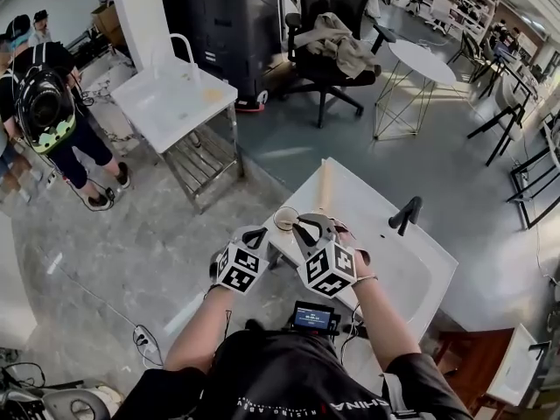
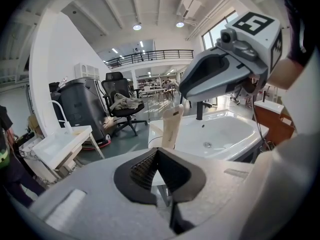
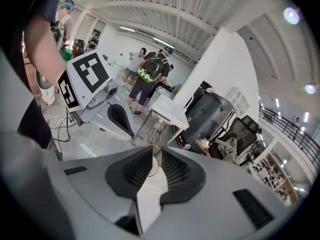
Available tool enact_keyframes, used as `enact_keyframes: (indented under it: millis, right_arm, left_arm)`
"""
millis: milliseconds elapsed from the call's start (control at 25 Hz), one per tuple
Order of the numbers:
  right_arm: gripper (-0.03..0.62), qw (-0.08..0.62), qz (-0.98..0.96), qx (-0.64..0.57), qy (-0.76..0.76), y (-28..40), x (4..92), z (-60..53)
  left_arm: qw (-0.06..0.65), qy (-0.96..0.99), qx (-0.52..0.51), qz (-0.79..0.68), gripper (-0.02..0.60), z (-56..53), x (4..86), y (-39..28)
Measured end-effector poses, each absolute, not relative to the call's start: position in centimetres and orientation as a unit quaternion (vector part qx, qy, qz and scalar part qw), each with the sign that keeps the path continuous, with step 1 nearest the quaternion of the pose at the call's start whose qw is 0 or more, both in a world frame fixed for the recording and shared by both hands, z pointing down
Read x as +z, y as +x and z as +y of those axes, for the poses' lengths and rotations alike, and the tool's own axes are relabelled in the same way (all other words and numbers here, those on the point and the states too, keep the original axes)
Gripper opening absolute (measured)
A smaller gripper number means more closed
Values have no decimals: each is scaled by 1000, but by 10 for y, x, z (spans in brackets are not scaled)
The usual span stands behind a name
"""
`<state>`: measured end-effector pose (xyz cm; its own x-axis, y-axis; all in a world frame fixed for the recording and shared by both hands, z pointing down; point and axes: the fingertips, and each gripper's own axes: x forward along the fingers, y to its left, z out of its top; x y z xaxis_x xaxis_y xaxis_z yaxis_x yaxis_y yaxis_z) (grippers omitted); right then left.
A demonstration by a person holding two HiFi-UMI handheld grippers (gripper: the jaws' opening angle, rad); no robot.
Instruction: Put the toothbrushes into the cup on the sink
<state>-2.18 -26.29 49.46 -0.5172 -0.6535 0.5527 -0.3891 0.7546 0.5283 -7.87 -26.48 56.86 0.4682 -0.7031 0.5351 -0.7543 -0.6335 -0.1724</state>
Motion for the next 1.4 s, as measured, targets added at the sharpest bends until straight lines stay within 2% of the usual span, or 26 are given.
enact_keyframes:
  millis: [200,360,720,1400]
  right_arm:
    - [56,393,-843,-164,329,-7,493,-260]
    - [11,410,-825,-148,359,14,509,-256]
    - [10,433,-804,-104,394,53,537,-245]
    - [11,428,-810,-81,391,72,573,-274]
  left_arm:
    - [43,863,292,-410,5,-260,567,-70]
    - [40,871,294,-393,5,-256,569,-60]
    - [41,883,301,-359,5,-247,580,-38]
    - [56,874,311,-370,5,-252,599,-24]
